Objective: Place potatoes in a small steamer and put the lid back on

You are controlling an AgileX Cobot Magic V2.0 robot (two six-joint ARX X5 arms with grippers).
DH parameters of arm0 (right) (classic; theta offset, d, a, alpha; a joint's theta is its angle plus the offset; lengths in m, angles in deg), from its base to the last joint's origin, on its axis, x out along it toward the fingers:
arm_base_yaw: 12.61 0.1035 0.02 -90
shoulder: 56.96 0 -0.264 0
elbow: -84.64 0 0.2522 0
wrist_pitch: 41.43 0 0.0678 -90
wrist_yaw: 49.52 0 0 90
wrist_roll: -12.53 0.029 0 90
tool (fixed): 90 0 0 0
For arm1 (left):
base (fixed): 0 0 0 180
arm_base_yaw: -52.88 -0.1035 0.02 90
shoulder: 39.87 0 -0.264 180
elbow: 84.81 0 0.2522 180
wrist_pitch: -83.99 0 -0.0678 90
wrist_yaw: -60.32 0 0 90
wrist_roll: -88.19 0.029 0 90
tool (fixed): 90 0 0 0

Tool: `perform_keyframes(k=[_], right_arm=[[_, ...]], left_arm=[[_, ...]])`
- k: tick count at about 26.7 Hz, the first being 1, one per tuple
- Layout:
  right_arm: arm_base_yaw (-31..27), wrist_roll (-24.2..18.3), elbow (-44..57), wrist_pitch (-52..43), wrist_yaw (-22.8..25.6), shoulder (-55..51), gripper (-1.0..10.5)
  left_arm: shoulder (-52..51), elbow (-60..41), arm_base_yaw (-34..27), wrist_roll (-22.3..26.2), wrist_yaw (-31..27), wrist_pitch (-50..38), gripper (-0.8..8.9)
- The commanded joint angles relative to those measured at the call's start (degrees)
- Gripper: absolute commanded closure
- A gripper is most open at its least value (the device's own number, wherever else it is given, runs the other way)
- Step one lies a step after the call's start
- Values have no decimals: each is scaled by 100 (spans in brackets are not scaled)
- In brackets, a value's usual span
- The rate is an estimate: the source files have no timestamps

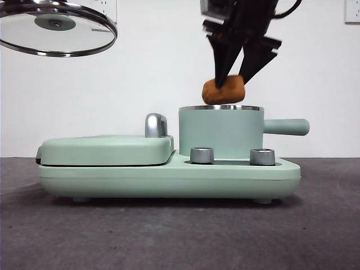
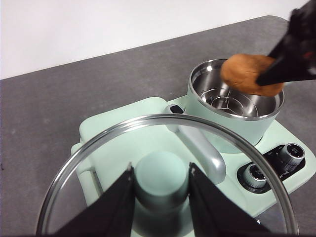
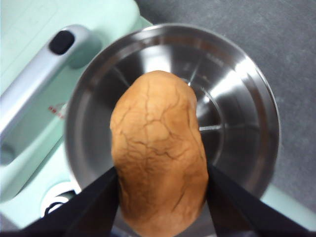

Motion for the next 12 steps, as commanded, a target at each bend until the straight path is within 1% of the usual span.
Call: perform_keyframes(k=[1, 12], right_arm=[[35, -120, -227, -33, 2, 313, 725], [22, -396, -232, -160, 127, 807, 724]], left_arm=[[-13, 92, 7, -52, 2, -153, 805], [-13, 92, 7, -66, 0, -151, 805]])
